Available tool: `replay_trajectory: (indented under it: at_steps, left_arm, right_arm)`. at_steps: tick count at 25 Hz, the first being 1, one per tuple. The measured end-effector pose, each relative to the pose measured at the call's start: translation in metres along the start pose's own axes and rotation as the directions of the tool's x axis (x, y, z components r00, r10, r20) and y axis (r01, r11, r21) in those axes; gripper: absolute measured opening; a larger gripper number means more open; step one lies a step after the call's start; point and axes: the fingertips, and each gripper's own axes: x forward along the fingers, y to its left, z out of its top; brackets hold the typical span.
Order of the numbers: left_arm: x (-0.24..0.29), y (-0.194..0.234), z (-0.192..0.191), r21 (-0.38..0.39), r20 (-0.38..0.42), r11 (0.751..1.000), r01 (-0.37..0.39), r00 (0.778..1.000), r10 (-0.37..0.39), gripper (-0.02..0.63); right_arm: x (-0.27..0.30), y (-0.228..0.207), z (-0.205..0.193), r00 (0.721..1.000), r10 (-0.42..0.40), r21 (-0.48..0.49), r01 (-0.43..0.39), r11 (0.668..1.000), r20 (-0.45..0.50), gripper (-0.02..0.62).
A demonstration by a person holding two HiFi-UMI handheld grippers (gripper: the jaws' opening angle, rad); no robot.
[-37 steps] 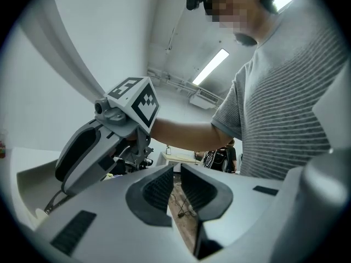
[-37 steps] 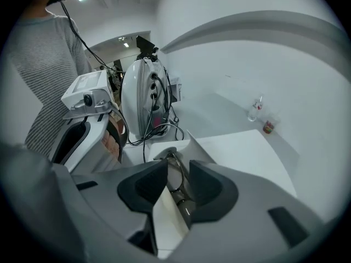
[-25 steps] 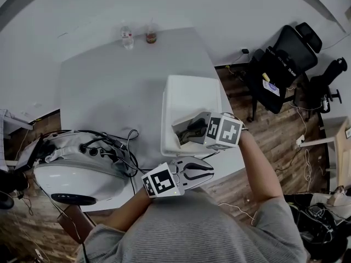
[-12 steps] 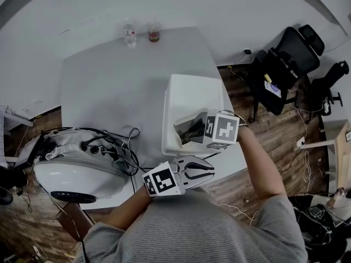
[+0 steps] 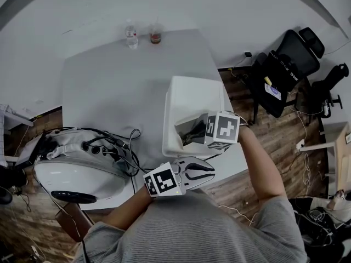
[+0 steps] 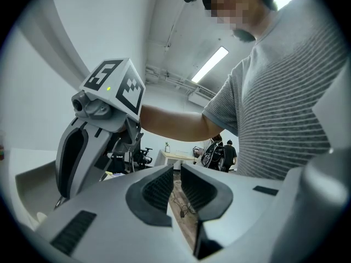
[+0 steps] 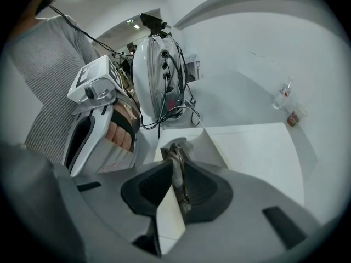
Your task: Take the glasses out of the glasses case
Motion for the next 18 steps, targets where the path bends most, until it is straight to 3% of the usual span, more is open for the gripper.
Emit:
replay_trajectory:
  at_steps: [4, 13, 18]
  left_arm:
    - [0.000, 0.000, -0.001, -0.001, 0.000, 1.000, 0.000, 1.000, 0.000, 0.049]
    - [0.001, -0.001, 0.000, 0.005, -0.001, 1.000, 0.011, 1.000, -0.011, 0.049]
    - [0.000, -0.002, 0.000, 0.001, -0.006, 1.000, 0.014, 1.000, -0.014, 0.049]
  right_arm:
    - [-0.003, 0.006, 0.001, 0.998, -0.063, -0.029, 0.063, 0.998, -0.023, 0.071]
    - [-0.005, 0.015, 0.000, 0.971, -0.238, -0.082, 0.239, 0.968, 0.027, 0.067]
    - [-0.014, 0.004, -0.004, 0.903, -0.428, -0.127, 0.429, 0.894, 0.038, 0.023]
